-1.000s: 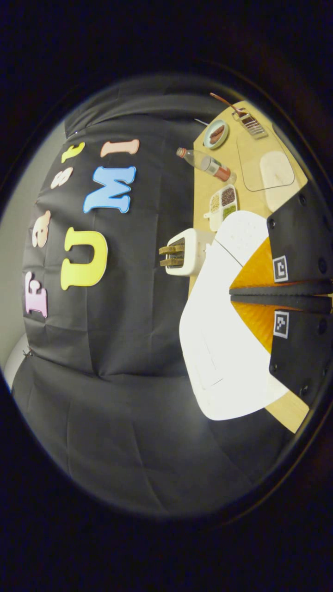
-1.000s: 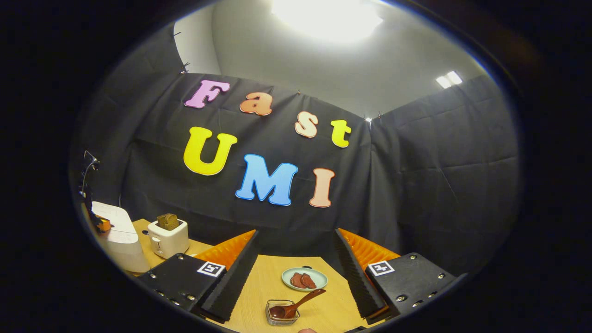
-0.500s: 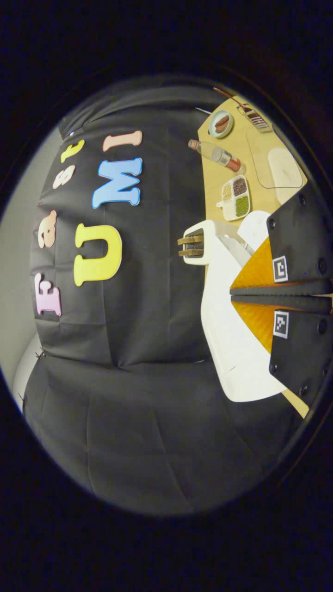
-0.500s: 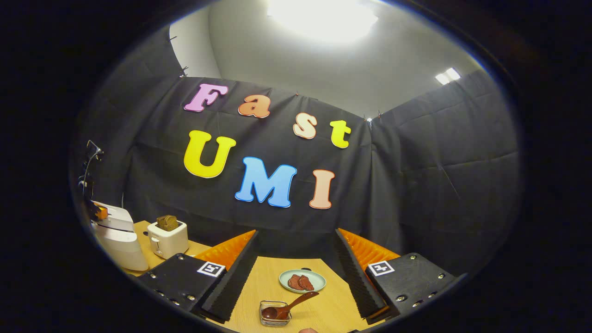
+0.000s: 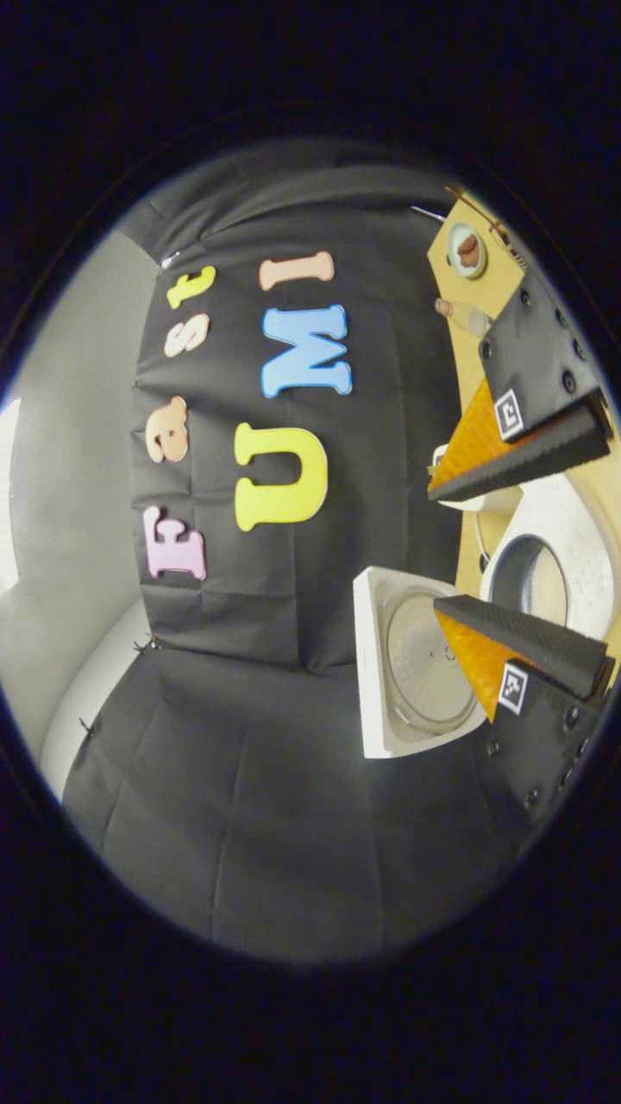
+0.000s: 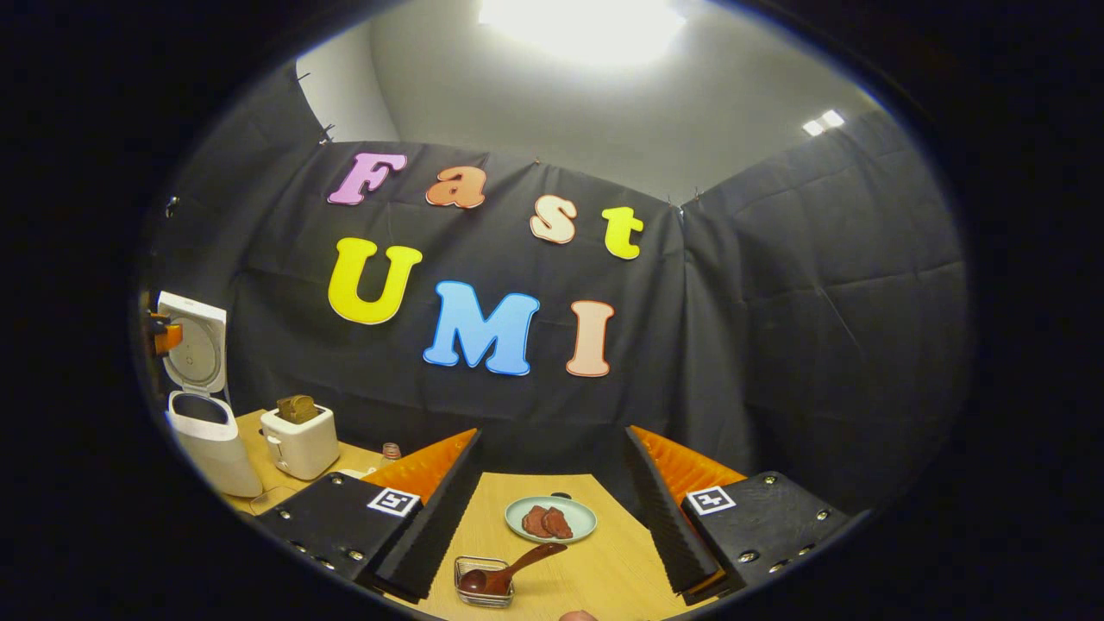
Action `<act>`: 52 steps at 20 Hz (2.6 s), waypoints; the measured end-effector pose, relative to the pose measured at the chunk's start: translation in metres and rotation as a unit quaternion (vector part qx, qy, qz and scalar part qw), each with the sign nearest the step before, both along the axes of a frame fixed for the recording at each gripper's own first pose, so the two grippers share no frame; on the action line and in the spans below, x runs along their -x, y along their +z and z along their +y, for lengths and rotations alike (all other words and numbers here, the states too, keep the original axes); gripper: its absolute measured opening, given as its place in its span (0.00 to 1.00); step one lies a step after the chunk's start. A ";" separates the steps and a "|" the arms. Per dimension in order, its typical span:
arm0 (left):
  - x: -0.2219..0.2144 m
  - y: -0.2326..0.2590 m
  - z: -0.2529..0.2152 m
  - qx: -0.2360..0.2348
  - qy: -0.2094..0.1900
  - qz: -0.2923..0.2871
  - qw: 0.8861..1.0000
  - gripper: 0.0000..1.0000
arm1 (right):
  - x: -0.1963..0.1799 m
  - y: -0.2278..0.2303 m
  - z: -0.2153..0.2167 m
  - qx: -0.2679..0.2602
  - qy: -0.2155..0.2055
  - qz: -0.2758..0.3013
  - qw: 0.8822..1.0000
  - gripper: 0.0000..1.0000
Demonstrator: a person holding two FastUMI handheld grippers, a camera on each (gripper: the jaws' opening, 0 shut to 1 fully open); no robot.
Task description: Close the left gripper, press the button to open the rice cooker; take a wooden spoon from the chopstick holder with the right hand, scoop a spoonful of rice and pour it into the rice cooker, then put the wooden spoon back into the chopstick holder.
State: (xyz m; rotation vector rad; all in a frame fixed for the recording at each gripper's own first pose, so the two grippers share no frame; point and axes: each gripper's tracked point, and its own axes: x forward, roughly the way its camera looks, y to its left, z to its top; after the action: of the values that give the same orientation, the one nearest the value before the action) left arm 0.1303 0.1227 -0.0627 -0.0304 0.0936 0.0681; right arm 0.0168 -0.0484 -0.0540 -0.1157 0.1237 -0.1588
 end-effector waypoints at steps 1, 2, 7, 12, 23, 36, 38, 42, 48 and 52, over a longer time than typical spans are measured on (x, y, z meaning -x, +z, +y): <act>0.005 0.006 -0.009 0.004 -0.006 -0.008 1.000 0.86 | -0.003 -0.004 -0.004 -0.005 0.001 0.002 1.000 0.96; 0.010 0.014 -0.016 0.007 -0.007 -0.015 1.000 0.93 | -0.007 -0.008 -0.008 -0.012 0.003 0.004 1.000 0.96; 0.033 0.044 -0.038 0.008 -0.005 -0.037 0.999 0.96 | -0.027 -0.047 -0.021 -0.062 0.014 0.032 0.997 0.97; 0.049 0.062 -0.051 -0.029 0.010 -0.049 0.998 0.95 | -0.048 -0.104 -0.030 -0.111 0.022 0.087 0.990 0.96; 0.084 0.068 -0.056 -0.049 0.015 -0.036 0.998 0.95 | -0.058 -0.216 -0.022 -0.209 0.018 0.212 0.954 1.00; 0.110 0.069 -0.024 -0.065 0.046 -0.027 0.996 0.95 | -0.043 -0.285 0.022 -0.302 0.038 0.310 0.901 0.35; 0.112 0.066 -0.017 -0.063 0.048 -0.025 0.997 0.95 | -0.043 -0.281 0.021 -0.299 0.026 0.306 0.904 0.24; 0.114 0.068 -0.002 -0.056 0.058 -0.033 0.996 0.96 | -0.036 -0.265 0.025 -0.275 0.048 0.302 0.912 0.12; 0.112 0.055 0.017 -0.024 0.060 -0.037 0.997 0.95 | -0.044 -0.200 0.019 -0.241 0.049 0.254 0.936 0.12; 0.109 0.044 0.030 -0.015 0.054 -0.032 0.998 0.96 | -0.048 -0.160 0.037 -0.247 0.059 0.224 0.941 0.12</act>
State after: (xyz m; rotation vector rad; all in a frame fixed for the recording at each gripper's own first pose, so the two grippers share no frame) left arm 0.0211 0.1524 -0.0189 -0.0083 0.0268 0.1760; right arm 0.0650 -0.0114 -0.2136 0.3462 0.6067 0.0259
